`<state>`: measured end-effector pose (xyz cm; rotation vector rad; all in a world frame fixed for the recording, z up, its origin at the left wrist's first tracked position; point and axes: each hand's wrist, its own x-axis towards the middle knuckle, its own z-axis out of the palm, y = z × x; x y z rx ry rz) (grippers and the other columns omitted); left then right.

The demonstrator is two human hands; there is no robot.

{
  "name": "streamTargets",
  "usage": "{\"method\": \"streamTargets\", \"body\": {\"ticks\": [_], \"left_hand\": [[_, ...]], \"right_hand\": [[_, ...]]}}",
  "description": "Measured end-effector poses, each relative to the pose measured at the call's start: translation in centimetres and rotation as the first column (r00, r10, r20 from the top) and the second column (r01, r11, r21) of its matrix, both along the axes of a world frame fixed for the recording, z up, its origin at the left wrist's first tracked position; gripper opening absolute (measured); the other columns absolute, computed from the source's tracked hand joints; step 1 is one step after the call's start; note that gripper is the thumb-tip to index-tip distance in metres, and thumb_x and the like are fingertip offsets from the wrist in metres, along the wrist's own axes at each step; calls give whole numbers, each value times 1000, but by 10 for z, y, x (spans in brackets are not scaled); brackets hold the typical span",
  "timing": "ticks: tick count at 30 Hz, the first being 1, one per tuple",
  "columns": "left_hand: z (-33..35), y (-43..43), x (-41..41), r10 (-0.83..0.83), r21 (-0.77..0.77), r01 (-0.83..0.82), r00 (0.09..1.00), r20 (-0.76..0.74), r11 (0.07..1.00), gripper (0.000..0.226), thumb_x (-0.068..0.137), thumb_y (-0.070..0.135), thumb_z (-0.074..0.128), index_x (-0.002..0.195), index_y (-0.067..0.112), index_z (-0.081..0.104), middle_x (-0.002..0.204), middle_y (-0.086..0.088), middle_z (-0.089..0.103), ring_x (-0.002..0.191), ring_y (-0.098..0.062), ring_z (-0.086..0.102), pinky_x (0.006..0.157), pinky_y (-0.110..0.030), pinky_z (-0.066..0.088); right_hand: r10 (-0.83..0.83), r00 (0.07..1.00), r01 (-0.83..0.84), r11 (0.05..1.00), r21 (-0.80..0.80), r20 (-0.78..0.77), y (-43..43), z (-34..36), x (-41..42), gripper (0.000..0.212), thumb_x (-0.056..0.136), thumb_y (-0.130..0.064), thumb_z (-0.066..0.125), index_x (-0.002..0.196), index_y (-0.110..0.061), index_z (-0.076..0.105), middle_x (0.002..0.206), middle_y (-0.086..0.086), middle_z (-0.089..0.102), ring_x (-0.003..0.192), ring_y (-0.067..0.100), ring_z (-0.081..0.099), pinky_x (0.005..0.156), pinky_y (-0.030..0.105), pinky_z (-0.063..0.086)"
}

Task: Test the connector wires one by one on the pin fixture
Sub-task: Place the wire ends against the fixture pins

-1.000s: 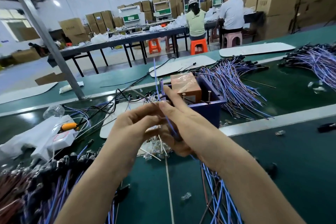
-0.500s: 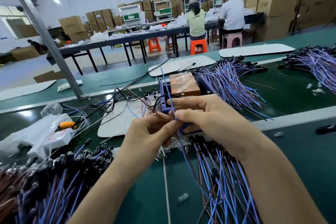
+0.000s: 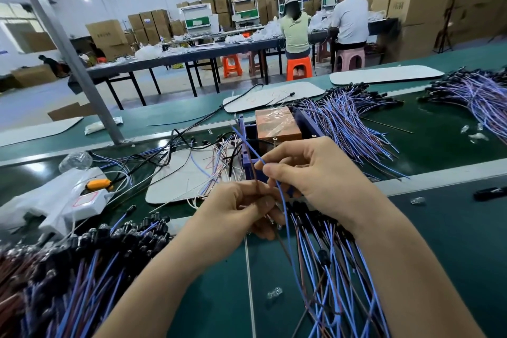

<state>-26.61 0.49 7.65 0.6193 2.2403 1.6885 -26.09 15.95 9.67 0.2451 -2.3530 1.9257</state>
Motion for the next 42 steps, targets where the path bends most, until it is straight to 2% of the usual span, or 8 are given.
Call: {"method": "streamTargets", "body": {"ticks": [4, 10, 14, 18, 21, 28, 35, 42], "left_hand": [[-1, -1, -1, -7, 6, 7, 1000, 6, 1000, 24, 98, 0, 44, 96, 10, 65, 65, 1, 68, 51, -11, 59, 55, -17, 48], [-8, -2, -7, 35, 4, -35, 999, 21, 999, 27, 100, 7, 39, 108, 22, 60, 57, 3, 62, 51, -10, 53, 57, -18, 46], [-21, -1, -18, 135, -34, -133, 989, 64, 990, 24, 102, 8, 35, 101, 21, 56, 49, 5, 55, 46, -9, 44, 53, -19, 40], [-32, -6, -28, 172, -127, -166, 984, 35, 978, 32, 102, 4, 35, 127, 18, 50, 46, 7, 50, 40, -5, 40, 46, -14, 36], [-38, -7, -31, 155, -179, -152, 988, 8, 972, 42, 102, 7, 39, 137, 30, 43, 44, 8, 51, 41, -6, 39, 48, -16, 36], [-46, -5, -34, 151, -201, -166, 985, -85, 965, 50, 101, 9, 43, 118, 55, 41, 47, 6, 55, 42, -7, 38, 50, -21, 37], [-54, -3, -37, 209, -127, -224, 970, -122, 966, 46, 100, 7, 44, 122, 46, 46, 49, 5, 58, 41, -7, 39, 50, -21, 40], [-57, -4, -40, 232, -96, -244, 966, -117, 965, 44, 100, 7, 43, 129, 41, 45, 51, 3, 59, 42, -7, 40, 50, -19, 42]], "right_hand": [[-16, 1000, 15, 1000, 27, 3, 4, 1, 0, 6, 86, -9, 68, 86, -12, 74, 62, 1, 65, 55, 12, 59, 61, 26, 56], [-70, 998, 70, 996, 60, -7, 14, -2, -3, 9, 87, -11, 68, 81, -15, 74, 58, -1, 66, 49, 6, 55, 50, 14, 46], [-231, 970, 217, 964, 156, 81, 37, -17, -14, 18, 88, -7, 65, 73, -15, 73, 56, 1, 64, 44, 9, 53, 45, 15, 42], [-366, 914, 312, 911, 271, 176, 68, -32, -22, 20, 88, -2, 62, 74, -10, 73, 57, 8, 63, 42, 12, 52, 49, 24, 45], [-416, 889, 347, 886, 309, 193, 77, -38, -25, 21, 87, 0, 60, 72, -8, 73, 58, 10, 63, 42, 14, 52, 52, 26, 47], [-422, 887, 351, 880, 319, 186, 72, -44, -32, 20, 89, -3, 58, 79, -12, 74, 57, 6, 63, 41, 11, 52, 48, 21, 41], [-442, 887, 394, 875, 282, 134, 67, -47, -34, 18, 90, -4, 60, 80, -10, 75, 50, -1, 58, 42, 7, 53, 46, 18, 45], [-434, 887, 375, 875, 305, 155, 70, -47, -34, 32, 89, -3, 59, 63, -20, 70, 44, -5, 57, 45, 11, 53, 51, 23, 50]]}}
